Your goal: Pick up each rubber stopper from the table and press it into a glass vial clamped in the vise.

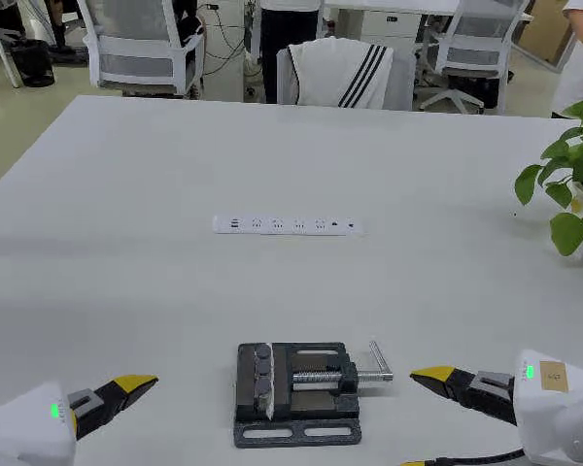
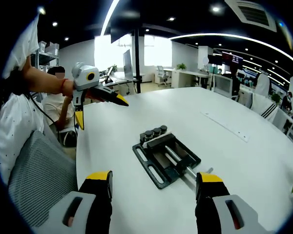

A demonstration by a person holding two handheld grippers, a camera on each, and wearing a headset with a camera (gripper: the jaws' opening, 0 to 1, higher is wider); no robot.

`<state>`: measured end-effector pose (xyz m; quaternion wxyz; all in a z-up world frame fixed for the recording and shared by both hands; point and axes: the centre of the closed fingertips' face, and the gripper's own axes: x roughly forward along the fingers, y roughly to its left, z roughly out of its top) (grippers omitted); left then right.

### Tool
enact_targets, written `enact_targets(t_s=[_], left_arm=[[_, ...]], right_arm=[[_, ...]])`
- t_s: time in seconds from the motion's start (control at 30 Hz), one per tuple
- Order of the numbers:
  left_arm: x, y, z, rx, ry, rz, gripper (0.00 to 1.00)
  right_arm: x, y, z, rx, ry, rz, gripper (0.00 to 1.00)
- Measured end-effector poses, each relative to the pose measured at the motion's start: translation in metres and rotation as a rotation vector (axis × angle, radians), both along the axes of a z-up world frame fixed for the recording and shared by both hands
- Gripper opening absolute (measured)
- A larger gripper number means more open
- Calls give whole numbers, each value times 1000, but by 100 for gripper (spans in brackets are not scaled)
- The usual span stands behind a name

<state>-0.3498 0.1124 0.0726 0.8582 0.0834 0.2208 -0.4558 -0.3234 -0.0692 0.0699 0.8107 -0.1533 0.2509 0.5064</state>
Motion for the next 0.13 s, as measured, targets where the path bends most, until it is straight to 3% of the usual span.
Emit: enact_targets(t_s=[0.13], left_arm=[[0,0,1,1,-2,0,99]], right_arm=[[1,1,3,4,-4,0,67]])
